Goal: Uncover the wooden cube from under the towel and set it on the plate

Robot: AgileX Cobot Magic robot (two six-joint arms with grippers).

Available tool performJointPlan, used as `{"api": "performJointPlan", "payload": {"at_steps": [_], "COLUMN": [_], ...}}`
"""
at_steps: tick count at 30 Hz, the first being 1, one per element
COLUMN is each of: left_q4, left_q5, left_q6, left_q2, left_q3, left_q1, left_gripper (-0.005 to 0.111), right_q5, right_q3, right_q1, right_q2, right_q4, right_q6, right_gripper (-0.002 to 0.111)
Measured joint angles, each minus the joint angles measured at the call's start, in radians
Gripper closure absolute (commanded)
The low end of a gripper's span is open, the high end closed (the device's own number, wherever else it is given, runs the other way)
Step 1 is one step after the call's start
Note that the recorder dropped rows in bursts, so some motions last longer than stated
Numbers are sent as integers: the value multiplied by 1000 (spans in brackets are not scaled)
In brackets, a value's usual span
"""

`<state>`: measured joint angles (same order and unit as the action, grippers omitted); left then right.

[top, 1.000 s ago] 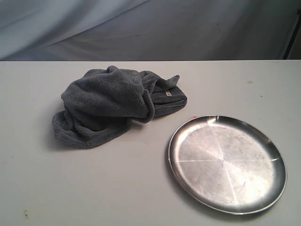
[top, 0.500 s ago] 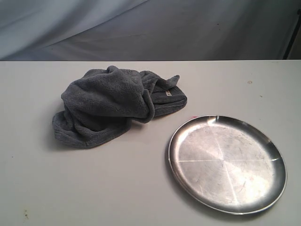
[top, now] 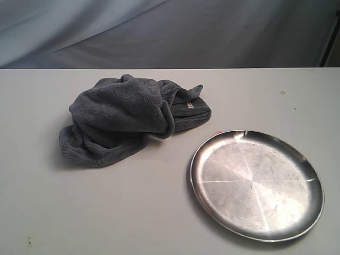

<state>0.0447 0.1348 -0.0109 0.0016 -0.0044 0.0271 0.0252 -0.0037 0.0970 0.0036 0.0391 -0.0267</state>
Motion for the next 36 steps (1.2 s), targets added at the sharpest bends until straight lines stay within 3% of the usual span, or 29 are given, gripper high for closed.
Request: {"api": "performJointPlan", "payload": {"at_steps": [7,25,36], "left_q4": [0,0,0], "left_q5": [0,0,0], "left_q6": [0,0,0], "left_q2": [0,0,0], "left_q3": [0,0,0], "left_q1": [0,0,0], "left_gripper": [105,105,105], "right_q5": [-25,-112,-140], "right_q3": [0,0,-115], "right_q1": [0,0,0], "right_q2": [0,0,-2], "right_q4": [14,272,217], "right_q6": [1,3,3], "right_gripper": [108,108,108]}}
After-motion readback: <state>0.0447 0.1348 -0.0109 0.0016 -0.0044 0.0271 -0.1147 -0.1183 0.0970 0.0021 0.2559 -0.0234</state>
